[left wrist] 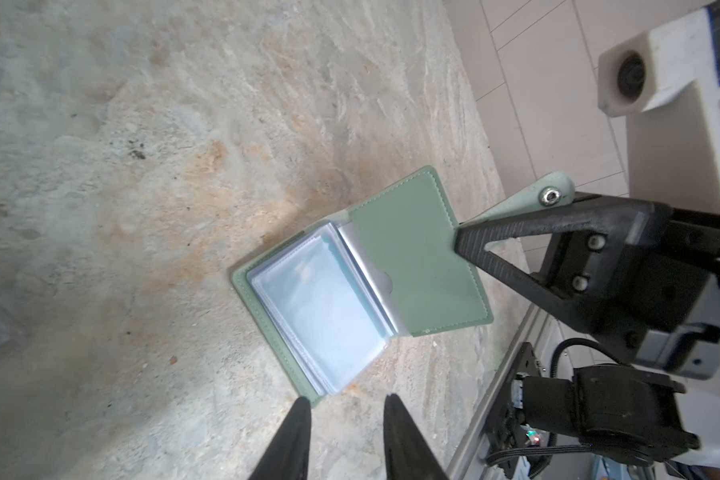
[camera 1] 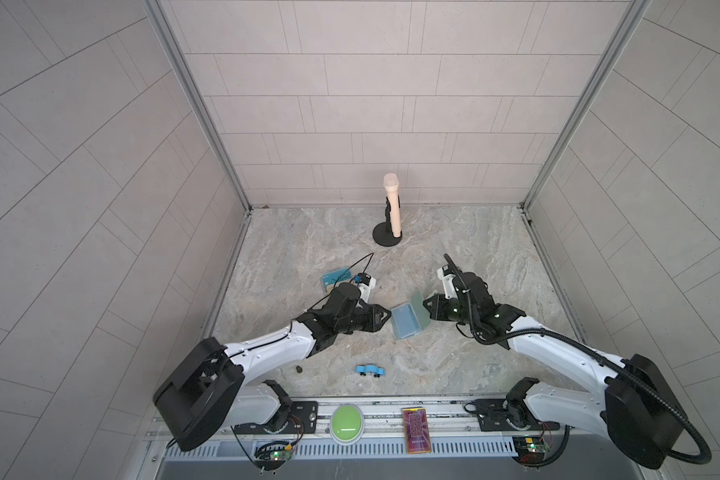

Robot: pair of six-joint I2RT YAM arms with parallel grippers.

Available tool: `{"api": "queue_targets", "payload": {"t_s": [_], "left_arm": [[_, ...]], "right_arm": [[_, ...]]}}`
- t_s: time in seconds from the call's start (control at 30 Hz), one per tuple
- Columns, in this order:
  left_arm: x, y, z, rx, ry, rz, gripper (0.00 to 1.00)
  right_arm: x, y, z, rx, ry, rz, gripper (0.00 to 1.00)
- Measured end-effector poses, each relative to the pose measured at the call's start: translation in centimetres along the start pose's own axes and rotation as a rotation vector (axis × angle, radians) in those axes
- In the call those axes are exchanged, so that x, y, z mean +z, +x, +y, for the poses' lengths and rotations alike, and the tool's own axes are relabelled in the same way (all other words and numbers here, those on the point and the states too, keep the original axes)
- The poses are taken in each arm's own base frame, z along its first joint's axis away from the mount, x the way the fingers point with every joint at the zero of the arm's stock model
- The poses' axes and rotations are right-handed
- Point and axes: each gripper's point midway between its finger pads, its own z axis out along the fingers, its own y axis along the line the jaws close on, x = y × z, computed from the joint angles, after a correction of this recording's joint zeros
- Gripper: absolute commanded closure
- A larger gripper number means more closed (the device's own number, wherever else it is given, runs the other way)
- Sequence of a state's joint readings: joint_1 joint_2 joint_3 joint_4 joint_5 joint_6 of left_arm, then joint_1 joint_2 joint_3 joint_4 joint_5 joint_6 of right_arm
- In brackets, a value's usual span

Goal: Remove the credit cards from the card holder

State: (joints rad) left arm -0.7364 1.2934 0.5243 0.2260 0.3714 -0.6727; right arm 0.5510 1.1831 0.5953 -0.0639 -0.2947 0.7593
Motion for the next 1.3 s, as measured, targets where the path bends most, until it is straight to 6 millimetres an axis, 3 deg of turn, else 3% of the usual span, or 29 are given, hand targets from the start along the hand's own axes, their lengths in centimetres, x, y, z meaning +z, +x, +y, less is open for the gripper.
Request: {"api": "queue_targets", "payload": {"t_s": [0.27,0.53,0.77,1.03,1.3], "left_arm": [[0.8,2.1,2.9,-0.013,-0.091,0.044,0.72],[1.2,3.1,3.5,0.033,-0.11,0.076,0.76],[1.3,3.9,4.1,0.055,-0.132,0.109,0.8],[1.5,4.6,4.8,0.066,-0.154,0.133,0.83],[1.3,5.2,5.6,0.075,-0.182,0.144,0.83]], "right_arm": [[2.2,1.2,-0.7,0.075,0.012,0.064,1.0],[3.1,3.0,-3.8,0.055,0.098,0.16,0.84],[3.4,3.4,-4.9,-0.04,0.165,0.234,0.72],[2.7,4.8,-6.7,-0.12,0.273,0.324,0.71],[3.6,7.1,-4.8,-0.156,0.235,0.4,0.79]]}}
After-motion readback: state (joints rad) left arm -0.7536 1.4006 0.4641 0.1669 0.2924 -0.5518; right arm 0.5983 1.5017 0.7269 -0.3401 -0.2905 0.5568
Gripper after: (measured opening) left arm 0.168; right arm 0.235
